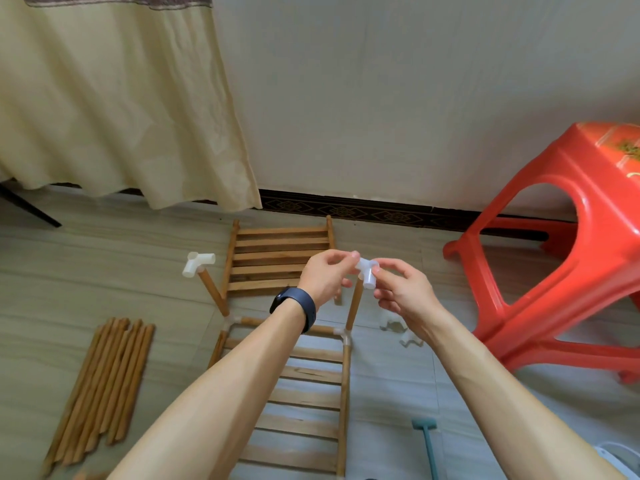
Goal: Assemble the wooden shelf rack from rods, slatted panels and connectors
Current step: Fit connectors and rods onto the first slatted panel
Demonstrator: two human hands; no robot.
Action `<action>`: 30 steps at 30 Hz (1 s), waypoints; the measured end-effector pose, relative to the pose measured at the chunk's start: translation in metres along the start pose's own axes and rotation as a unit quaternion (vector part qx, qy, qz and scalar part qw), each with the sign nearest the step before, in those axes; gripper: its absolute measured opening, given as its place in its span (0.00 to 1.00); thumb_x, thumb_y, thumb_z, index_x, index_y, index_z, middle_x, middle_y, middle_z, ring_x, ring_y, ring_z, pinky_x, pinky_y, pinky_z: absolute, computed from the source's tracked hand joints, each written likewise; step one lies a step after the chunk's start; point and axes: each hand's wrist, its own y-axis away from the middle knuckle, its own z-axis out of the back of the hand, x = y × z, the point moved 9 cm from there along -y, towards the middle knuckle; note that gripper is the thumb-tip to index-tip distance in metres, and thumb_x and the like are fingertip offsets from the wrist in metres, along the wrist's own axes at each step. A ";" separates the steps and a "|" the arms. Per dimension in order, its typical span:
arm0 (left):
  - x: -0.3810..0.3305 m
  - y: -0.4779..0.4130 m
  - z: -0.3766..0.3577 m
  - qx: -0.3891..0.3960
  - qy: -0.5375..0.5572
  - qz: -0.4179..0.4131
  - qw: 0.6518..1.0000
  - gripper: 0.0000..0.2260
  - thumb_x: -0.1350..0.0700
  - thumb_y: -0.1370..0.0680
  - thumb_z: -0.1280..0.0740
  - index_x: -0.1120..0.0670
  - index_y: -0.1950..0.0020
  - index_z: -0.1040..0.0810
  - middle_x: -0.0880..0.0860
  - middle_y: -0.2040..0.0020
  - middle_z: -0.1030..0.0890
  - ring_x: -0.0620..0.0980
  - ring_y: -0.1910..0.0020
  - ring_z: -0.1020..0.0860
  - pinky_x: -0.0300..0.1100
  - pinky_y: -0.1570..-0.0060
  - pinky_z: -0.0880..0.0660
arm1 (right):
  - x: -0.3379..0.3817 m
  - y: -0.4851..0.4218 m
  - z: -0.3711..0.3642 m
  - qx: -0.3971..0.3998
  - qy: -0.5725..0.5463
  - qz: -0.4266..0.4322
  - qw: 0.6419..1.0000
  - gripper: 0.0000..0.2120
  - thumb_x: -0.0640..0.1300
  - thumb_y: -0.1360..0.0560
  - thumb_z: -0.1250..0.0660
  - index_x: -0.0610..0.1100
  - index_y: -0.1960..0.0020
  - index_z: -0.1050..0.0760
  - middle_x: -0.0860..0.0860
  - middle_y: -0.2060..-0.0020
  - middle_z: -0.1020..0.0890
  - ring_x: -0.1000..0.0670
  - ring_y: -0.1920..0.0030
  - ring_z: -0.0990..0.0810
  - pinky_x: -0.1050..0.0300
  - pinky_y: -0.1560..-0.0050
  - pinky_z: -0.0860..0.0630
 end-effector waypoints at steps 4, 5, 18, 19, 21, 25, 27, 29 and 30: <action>0.026 -0.013 0.000 -0.009 -0.063 0.006 0.998 0.12 0.54 0.19 0.36 0.49 0.37 0.20 0.47 0.43 0.18 0.48 0.44 0.20 0.39 0.50 0.24 | -0.008 -0.016 0.003 -0.015 -0.002 -0.024 1.000 0.08 0.45 0.21 0.30 0.46 0.43 0.20 0.43 0.59 0.16 0.53 0.67 0.23 0.60 0.68 0.27; 0.034 -0.015 -0.001 -0.002 -0.096 0.004 0.995 0.12 0.56 0.19 0.35 0.48 0.36 0.20 0.47 0.42 0.18 0.46 0.43 0.20 0.38 0.47 0.25 | -0.010 -0.018 0.003 -0.013 0.002 -0.028 1.000 0.08 0.45 0.21 0.30 0.45 0.43 0.20 0.44 0.59 0.16 0.53 0.68 0.23 0.60 0.68 0.27; 0.099 -0.044 -0.042 0.061 -0.349 -0.032 0.935 0.11 0.46 0.17 0.41 0.38 0.35 0.31 0.47 0.40 0.18 0.55 0.43 0.21 0.54 0.45 0.22 | 0.002 -0.026 -0.007 0.059 0.158 0.007 0.986 0.08 0.50 0.20 0.32 0.54 0.43 0.18 0.49 0.62 0.16 0.53 0.67 0.21 0.58 0.62 0.24; 0.101 -0.045 -0.044 0.058 -0.369 -0.042 0.927 0.09 0.46 0.17 0.42 0.38 0.37 0.34 0.49 0.43 0.17 0.57 0.46 0.20 0.54 0.48 0.21 | 0.000 -0.027 -0.007 0.062 0.151 0.000 0.987 0.08 0.50 0.20 0.32 0.53 0.43 0.18 0.49 0.63 0.16 0.53 0.67 0.21 0.57 0.61 0.24; 0.104 -0.047 -0.046 0.050 -0.395 -0.059 0.915 0.06 0.45 0.16 0.45 0.39 0.39 0.38 0.53 0.49 0.17 0.59 0.52 0.20 0.55 0.52 0.20 | -0.001 -0.029 -0.006 0.068 0.139 -0.014 0.988 0.08 0.48 0.20 0.33 0.52 0.43 0.17 0.50 0.64 0.17 0.51 0.67 0.22 0.56 0.59 0.23; 0.103 -0.045 -0.047 0.036 -0.410 -0.080 0.908 0.04 0.45 0.15 0.47 0.41 0.40 0.38 0.55 0.56 0.20 0.60 0.57 0.21 0.53 0.56 0.21 | 0.001 -0.031 -0.008 0.096 0.126 -0.038 0.987 0.11 0.41 0.21 0.36 0.51 0.47 0.15 0.50 0.67 0.19 0.52 0.69 0.24 0.58 0.62 0.25; 0.102 -0.044 -0.047 0.036 -0.410 -0.086 0.907 0.04 0.46 0.15 0.47 0.40 0.41 0.39 0.55 0.57 0.20 0.60 0.58 0.22 0.52 0.57 0.21 | 0.002 -0.033 -0.009 0.099 0.133 -0.040 0.985 0.13 0.39 0.21 0.37 0.50 0.47 0.15 0.50 0.68 0.19 0.52 0.69 0.25 0.59 0.64 0.26; 0.102 -0.046 -0.047 0.034 -0.414 -0.086 0.905 0.04 0.46 0.15 0.48 0.41 0.41 0.39 0.55 0.57 0.21 0.60 0.58 0.22 0.51 0.58 0.22 | 0.000 -0.037 -0.011 0.093 0.154 -0.036 0.983 0.13 0.41 0.20 0.38 0.51 0.47 0.16 0.51 0.68 0.20 0.50 0.68 0.25 0.58 0.64 0.27; 0.102 -0.046 -0.046 0.032 -0.417 -0.085 0.904 0.04 0.46 0.15 0.48 0.41 0.40 0.38 0.55 0.57 0.21 0.60 0.58 0.22 0.50 0.59 0.23 | 0.000 -0.039 -0.013 0.088 0.170 -0.033 0.981 0.12 0.43 0.19 0.39 0.51 0.46 0.16 0.51 0.67 0.19 0.50 0.67 0.25 0.57 0.64 0.28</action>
